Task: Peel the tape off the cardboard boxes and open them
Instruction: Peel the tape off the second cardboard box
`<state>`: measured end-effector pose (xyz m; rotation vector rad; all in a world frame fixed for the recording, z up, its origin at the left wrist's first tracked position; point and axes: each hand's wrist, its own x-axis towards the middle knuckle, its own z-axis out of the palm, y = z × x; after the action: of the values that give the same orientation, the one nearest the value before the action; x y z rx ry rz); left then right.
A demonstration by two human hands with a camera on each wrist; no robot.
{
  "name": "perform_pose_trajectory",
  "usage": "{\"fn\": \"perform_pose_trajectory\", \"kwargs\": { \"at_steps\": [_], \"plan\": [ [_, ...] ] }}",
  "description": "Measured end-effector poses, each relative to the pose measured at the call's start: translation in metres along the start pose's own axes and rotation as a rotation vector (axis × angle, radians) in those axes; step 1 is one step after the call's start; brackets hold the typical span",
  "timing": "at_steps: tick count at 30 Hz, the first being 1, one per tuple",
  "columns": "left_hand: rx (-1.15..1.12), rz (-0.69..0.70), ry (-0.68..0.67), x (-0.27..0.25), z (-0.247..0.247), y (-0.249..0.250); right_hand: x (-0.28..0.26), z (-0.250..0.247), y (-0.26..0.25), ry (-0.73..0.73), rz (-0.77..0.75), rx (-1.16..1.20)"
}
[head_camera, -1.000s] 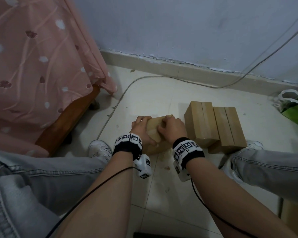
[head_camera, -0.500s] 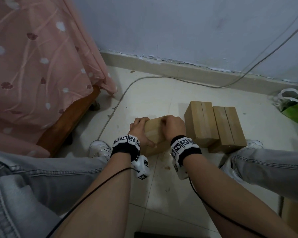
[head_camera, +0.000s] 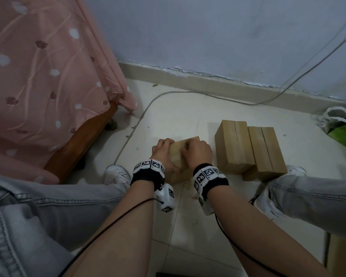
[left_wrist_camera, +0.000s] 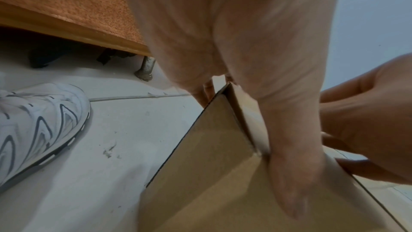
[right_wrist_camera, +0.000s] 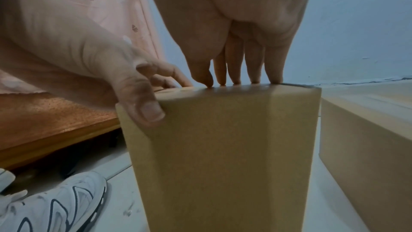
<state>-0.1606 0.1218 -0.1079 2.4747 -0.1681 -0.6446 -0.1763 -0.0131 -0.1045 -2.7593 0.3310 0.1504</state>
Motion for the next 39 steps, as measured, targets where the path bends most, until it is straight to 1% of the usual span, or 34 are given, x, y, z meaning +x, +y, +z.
{"fn": "perform_pose_trajectory", "kwargs": {
  "at_steps": [3,7,11,15,26,29,33,36,39],
  "plan": [
    [-0.007,0.001,0.000,0.001,0.000,0.002,0.001,0.002,-0.004,-0.007,0.047,0.027],
    [-0.007,-0.015,0.005,-0.002,0.002,0.000,0.004,-0.004,0.008,0.022,0.031,0.038],
    [0.017,0.005,-0.001,-0.001,0.001,0.006,0.001,-0.015,0.012,-0.004,0.009,0.074],
    [0.030,0.008,0.004,0.000,0.002,0.009,-0.004,-0.015,0.009,0.008,0.022,0.058],
    [0.046,0.002,-0.008,0.000,0.001,0.006,-0.003,-0.010,-0.014,0.001,0.117,0.055],
    [0.032,-0.019,0.000,-0.003,0.000,0.001,-0.002,-0.013,-0.006,0.013,0.090,0.066],
    [0.035,-0.019,-0.002,-0.003,-0.001,0.000,-0.009,-0.019,0.002,-0.015,0.028,0.104],
    [0.047,-0.016,-0.018,-0.002,-0.002,0.005,-0.013,-0.025,-0.004,0.010,0.080,0.053],
    [0.051,-0.025,-0.019,-0.003,-0.001,0.008,-0.010,-0.027,-0.014,-0.048,0.090,0.056]
  ]
}}
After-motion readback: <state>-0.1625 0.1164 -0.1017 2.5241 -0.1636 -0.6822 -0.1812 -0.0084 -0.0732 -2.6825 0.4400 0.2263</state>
